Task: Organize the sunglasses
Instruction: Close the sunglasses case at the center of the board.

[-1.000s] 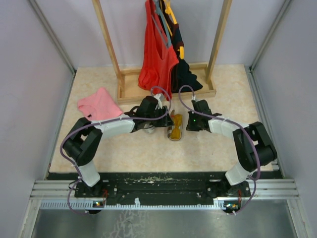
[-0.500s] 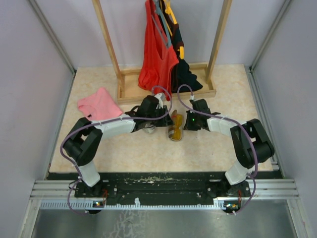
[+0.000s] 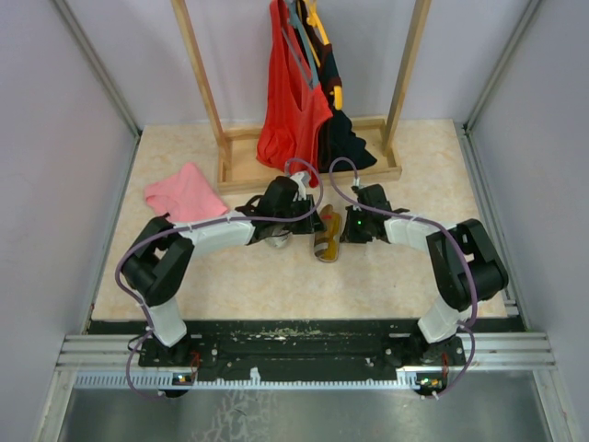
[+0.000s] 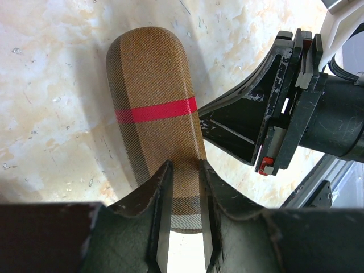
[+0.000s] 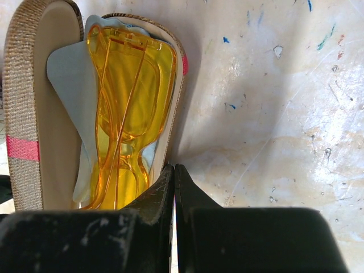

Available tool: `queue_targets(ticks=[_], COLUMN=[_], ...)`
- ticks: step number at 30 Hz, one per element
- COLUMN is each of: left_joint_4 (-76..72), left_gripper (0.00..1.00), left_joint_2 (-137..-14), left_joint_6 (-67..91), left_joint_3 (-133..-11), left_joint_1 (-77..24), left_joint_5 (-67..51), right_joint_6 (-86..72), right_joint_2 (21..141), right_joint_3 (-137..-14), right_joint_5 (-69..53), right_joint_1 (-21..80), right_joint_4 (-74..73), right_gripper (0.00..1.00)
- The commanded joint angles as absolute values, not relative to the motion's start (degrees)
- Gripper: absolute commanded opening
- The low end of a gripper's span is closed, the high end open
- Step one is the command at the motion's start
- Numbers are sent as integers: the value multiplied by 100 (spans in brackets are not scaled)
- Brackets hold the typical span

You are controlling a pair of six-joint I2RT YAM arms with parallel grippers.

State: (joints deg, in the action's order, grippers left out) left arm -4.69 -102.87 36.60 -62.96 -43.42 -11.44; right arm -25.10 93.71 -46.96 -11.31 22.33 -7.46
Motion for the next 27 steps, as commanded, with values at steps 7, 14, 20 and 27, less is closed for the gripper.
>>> queue_targets(ticks=[7,14,20,27], left_joint_4=[-480,-508,-501,-502], left_gripper=[30,29,29,29], left_joint_2=[-10626,-10768,-10841,-10876], left_joint_6=[3648,3673,3674,3674], left_joint_3=[-6381,-6381,-6374,-6324], left_joint_1=[-4494,-4543,-4561,-4557], left_joint_5=[-1175,-1182,-1177,-1135], right_joint_6=[-2505,-2505,-2502,-2490], right_joint_2=[9413,9415,9415,9388], right_joint_3=[-4931,-4926,-4931,-4948], right_joint_5=[-1349,-1354,-1351,-1292], right_joint_1=[2206,2206,2202,2207], right_joint_4=[-341,-347,-341,-405], right_gripper=[0,0,0,0])
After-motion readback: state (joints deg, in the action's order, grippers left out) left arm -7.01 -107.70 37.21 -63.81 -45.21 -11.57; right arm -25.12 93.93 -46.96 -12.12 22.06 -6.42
